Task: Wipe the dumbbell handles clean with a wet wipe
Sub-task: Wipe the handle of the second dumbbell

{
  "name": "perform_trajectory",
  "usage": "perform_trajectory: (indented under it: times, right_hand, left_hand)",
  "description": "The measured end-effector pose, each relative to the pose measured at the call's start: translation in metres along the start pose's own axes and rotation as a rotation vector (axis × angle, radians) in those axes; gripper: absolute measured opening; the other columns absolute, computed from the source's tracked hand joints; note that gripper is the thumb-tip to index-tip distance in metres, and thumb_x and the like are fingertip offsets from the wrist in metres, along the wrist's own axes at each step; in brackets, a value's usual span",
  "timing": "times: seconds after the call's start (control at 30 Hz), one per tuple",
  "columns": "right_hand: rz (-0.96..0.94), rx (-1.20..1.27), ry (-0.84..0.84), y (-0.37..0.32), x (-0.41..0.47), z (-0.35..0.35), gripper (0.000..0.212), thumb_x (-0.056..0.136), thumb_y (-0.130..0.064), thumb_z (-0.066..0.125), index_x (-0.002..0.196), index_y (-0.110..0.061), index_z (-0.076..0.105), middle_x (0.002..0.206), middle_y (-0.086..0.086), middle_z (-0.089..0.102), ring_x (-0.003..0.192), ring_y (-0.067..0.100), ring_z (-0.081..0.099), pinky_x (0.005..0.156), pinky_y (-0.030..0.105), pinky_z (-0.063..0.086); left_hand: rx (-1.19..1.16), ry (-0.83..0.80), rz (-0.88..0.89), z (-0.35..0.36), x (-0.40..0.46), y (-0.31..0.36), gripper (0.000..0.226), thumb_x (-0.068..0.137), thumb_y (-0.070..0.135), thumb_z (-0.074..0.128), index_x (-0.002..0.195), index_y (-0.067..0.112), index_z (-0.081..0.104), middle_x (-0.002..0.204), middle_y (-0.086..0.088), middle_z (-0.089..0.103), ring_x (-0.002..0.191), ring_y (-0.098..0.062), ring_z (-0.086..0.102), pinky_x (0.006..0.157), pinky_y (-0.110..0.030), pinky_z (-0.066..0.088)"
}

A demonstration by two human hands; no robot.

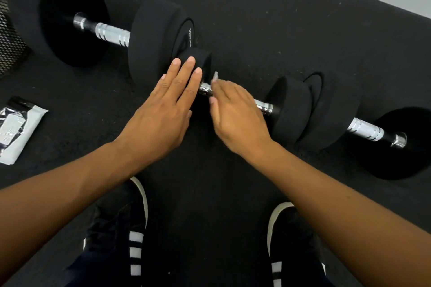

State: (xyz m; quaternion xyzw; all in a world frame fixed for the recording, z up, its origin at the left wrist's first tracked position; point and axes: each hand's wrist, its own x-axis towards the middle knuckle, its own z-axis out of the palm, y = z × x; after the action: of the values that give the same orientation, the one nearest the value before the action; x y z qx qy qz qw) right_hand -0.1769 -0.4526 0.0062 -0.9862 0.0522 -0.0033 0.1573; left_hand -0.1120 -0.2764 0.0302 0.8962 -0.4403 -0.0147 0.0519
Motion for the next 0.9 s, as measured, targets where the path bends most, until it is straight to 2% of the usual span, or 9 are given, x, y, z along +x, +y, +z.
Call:
perform_trajectory:
  times: [0.07,0.17,0.4,0.5,0.67,0.73,0.8,0.9]
  right_hand:
    - [0.026,-0.047,0.04,0.009,-0.001,0.0,0.043,0.103,-0.02,0.051,0.144,-0.006,0.052,0.13,0.01,0.063,0.118,0.027,0.06,0.107,0.04,0.045]
    - [0.067,-0.068,0.015,0.007,0.0,0.001,0.047,0.097,-0.01,0.061,0.143,-0.004,0.052,0.122,0.01,0.065,0.11,0.027,0.062,0.1,0.039,0.049]
    - [-0.104,-0.009,-0.035,0.003,0.017,-0.006,0.052,0.096,-0.004,0.062,0.146,-0.001,0.05,0.136,0.015,0.062,0.124,0.031,0.059,0.103,0.041,0.052]
    - [-0.091,-0.04,-0.085,-0.002,0.022,-0.012,0.054,0.099,-0.009,0.06,0.151,-0.005,0.044,0.139,0.012,0.059,0.126,0.028,0.058,0.101,0.04,0.051]
    - [0.007,-0.173,-0.09,-0.005,0.013,-0.027,0.04,0.1,-0.007,0.053,0.14,-0.005,0.05,0.125,0.013,0.063,0.11,0.027,0.063,0.083,0.035,0.05]
    - [0.052,-0.205,-0.115,-0.004,0.011,-0.035,0.033,0.101,-0.009,0.053,0.133,-0.005,0.053,0.121,0.013,0.062,0.103,0.026,0.063,0.071,0.033,0.041]
    - [0.074,-0.211,-0.154,-0.006,0.01,-0.041,0.028,0.101,-0.01,0.05,0.129,-0.004,0.054,0.118,0.014,0.061,0.099,0.026,0.062,0.069,0.031,0.035]
    - [0.101,-0.215,-0.195,-0.009,0.014,-0.048,0.029,0.099,-0.007,0.054,0.128,-0.003,0.055,0.117,0.015,0.061,0.095,0.029,0.06,0.069,0.033,0.036]
  left_hand:
    - [-0.001,-0.003,-0.001,0.0,0.0,0.001,0.078,0.099,0.018,0.053,0.16,0.001,0.007,0.169,-0.018,-0.002,0.157,-0.035,-0.001,0.126,-0.049,0.018]
    - [0.006,-0.005,0.002,-0.001,-0.001,0.0,0.078,0.1,0.018,0.053,0.161,0.002,0.006,0.169,-0.018,-0.003,0.157,-0.034,-0.002,0.126,-0.05,0.018]
    - [-0.002,0.006,-0.008,-0.001,0.0,0.002,0.074,0.101,0.017,0.049,0.16,0.001,0.007,0.169,-0.018,-0.003,0.157,-0.034,-0.003,0.127,-0.049,0.017]
    - [0.003,0.0,0.0,0.0,0.002,0.001,0.075,0.101,0.017,0.049,0.16,0.001,0.007,0.169,-0.018,-0.002,0.157,-0.034,-0.003,0.126,-0.049,0.017]
    - [0.018,-0.009,0.014,-0.002,0.0,-0.001,0.076,0.1,0.019,0.05,0.161,0.002,0.008,0.17,-0.017,-0.001,0.157,-0.033,-0.001,0.126,-0.048,0.018]
    - [0.014,-0.014,0.016,-0.003,-0.001,-0.002,0.076,0.101,0.02,0.051,0.161,0.003,0.007,0.17,-0.016,-0.002,0.157,-0.032,-0.002,0.127,-0.047,0.018]
    - [0.012,-0.018,0.017,-0.004,-0.002,-0.003,0.077,0.101,0.02,0.052,0.161,0.004,0.007,0.17,-0.015,-0.002,0.157,-0.031,-0.001,0.127,-0.047,0.017]
    - [0.01,-0.021,0.013,-0.005,-0.003,-0.003,0.077,0.1,0.02,0.053,0.161,0.005,0.008,0.17,-0.014,-0.001,0.157,-0.031,0.0,0.127,-0.045,0.015]
